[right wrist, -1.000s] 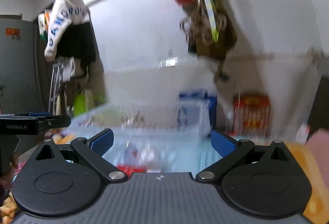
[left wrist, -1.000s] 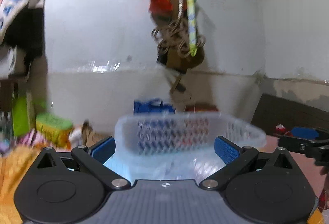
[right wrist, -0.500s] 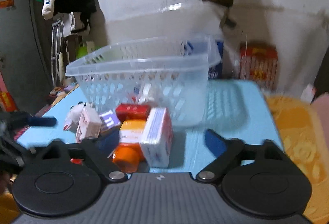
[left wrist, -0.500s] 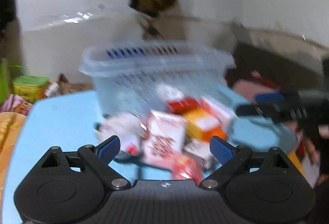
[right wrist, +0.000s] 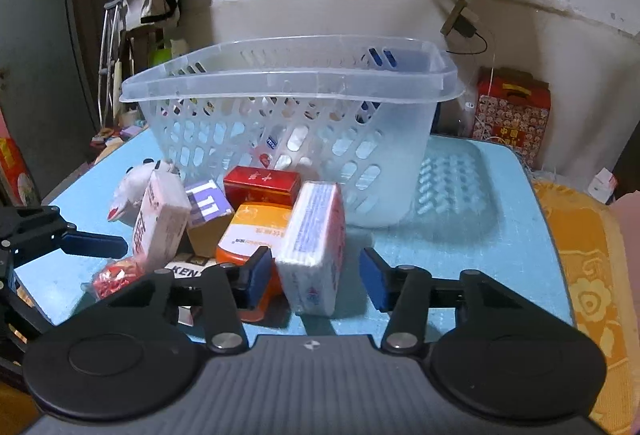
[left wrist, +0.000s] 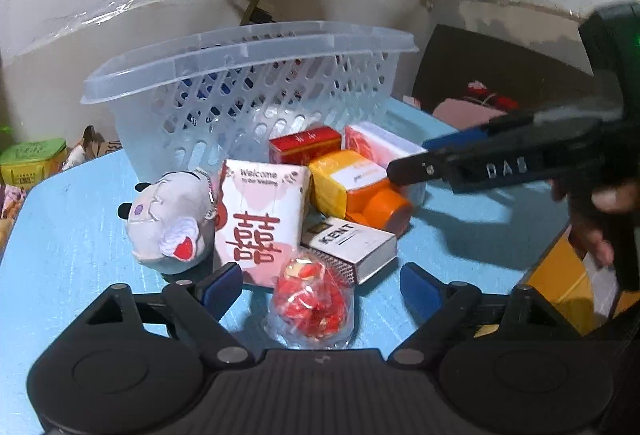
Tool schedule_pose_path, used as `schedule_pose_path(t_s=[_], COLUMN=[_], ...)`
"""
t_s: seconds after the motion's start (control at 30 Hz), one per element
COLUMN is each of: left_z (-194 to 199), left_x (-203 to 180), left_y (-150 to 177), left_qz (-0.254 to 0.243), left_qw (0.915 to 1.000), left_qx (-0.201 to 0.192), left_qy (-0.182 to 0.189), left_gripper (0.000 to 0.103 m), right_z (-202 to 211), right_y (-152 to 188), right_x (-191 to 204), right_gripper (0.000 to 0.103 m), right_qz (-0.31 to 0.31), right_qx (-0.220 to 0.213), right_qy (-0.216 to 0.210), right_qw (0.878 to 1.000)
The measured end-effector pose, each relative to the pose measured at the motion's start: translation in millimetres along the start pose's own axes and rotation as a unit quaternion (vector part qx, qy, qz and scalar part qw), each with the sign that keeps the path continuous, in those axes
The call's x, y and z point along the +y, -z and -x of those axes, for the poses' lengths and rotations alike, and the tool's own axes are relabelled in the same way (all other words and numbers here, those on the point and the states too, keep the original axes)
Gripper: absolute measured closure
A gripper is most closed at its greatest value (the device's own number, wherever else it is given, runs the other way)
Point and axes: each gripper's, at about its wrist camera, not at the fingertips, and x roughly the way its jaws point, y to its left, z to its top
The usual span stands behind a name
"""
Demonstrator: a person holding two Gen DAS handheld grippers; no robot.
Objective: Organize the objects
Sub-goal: 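Grasp the white tissue box with the right gripper while the left grasps the red candy bag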
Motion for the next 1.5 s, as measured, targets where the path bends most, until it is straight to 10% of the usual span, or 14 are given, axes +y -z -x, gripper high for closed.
schedule_pose_path(t_s=[0.2,0.4,0.47,0.57,0.73,1.13,1.2,1.23,1.5], left_z=[3.8,2.8,0.6,-6.9,-12.4,-14.8,-12.7,-9.9,18.0], left_x=[1.2,-0.4,-2.5,-6.7,-5.3,-6.7,-6.5,-7.5,0.8], left_y=[2.3,-0.3,-0.8,0.1,1.8,3.1,3.0,3.0,0.8], left_qz=[-0.004,0.002,-0.001,-0.006,-0.001,-0.002,-0.009,-0.017,-0.01], left_qw=[1.0,1.0,1.0,0.9997,0.9994,0.9994,0.9995,0.9994,0.9992], left_qx=[-0.003,0.006,0.008,0.022,0.033,0.032,0.029,0.024,-0.032], left_qy=[0.001,-0.004,-0.005,-0.007,-0.011,-0.014,-0.012,-0.016,-0.023], left_gripper=[0.014,0.014,0.014,0.019,0.023,0.02,0.032,0.055,0.055], right_z=[18.5,25.4,18.7,-2.9,-12.3,-22.4,-12.3,-5.7,42.7], right_y=[3.7,2.6,-1.3,-3.6,-2.9,1.0,0.3,0.1,-7.7], right_x=[-1.9,6.7,10.6,14.4,12.4,14.9,13.2,12.4,4.7], right_gripper=[0.025,0.023,0.027,0.059,0.071,0.076,0.076,0.076,0.076], right_qz=[-0.009,-0.016,-0.013,-0.004,0.002,0.026,0.023,0.024,-0.001], right_qx=[-0.008,-0.021,-0.017,0.024,0.044,0.048,0.04,0.032,-0.046], right_qy=[-0.005,0.015,0.015,0.016,0.031,0.049,0.049,0.05,0.035], right_qw=[1.0,1.0,1.0,1.0,0.999,0.997,0.998,0.998,0.998])
